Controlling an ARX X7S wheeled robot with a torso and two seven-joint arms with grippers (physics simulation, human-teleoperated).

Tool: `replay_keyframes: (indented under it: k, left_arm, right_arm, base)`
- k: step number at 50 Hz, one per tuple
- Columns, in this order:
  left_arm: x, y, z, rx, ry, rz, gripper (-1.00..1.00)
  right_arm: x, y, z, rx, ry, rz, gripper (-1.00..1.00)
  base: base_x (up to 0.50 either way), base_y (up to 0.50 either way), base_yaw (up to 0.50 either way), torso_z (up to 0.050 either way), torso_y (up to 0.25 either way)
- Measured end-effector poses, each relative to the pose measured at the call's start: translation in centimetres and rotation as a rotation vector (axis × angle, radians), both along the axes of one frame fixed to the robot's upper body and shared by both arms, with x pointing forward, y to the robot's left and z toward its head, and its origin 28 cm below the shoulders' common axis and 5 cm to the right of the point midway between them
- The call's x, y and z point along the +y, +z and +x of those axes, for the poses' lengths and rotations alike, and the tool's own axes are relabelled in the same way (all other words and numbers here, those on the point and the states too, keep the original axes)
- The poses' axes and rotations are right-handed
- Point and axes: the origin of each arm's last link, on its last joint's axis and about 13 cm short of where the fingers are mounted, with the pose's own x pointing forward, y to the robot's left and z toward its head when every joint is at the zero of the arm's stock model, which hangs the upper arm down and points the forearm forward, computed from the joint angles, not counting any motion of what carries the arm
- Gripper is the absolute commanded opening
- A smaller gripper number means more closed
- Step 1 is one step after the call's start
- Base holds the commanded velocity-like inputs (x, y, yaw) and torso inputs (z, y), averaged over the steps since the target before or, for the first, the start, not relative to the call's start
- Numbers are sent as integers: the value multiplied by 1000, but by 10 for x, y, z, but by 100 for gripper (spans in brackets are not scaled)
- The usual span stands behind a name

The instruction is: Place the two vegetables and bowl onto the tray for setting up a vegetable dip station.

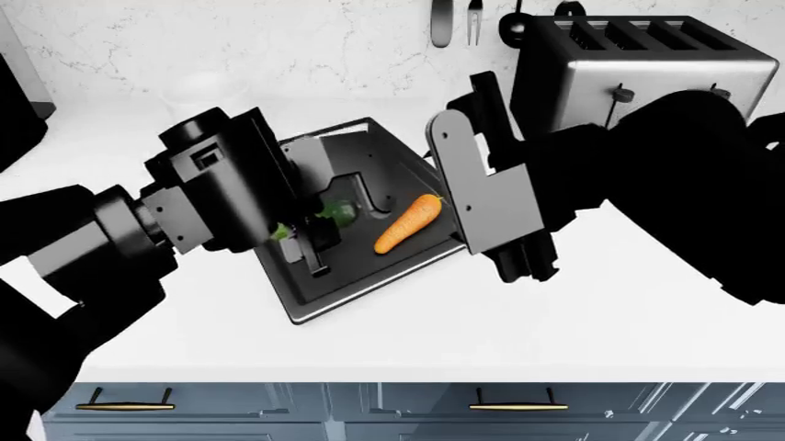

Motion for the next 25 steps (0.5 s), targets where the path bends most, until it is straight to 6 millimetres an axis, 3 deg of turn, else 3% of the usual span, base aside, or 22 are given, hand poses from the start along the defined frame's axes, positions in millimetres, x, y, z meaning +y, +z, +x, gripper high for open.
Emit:
replay_keyframes:
  k: [21, 22, 25]
  left_arm:
    - [-4, -13, 3, 15, -3, 0, -100]
    - [-4, -12, 3, 14, -2, 0, 100]
    - [-4, -9, 5, 7, -1, 1, 100]
  right_arm:
    - [-2, -2, -2, 4, -11, -5, 100]
    - [-2, -2, -2, 4, -11, -6, 100]
    - [-2, -2, -2, 6, -12, -6, 100]
  base:
    - [0, 0, 0, 0, 0]
    - [0, 0, 0, 0, 0]
    - [0, 0, 0, 0, 0]
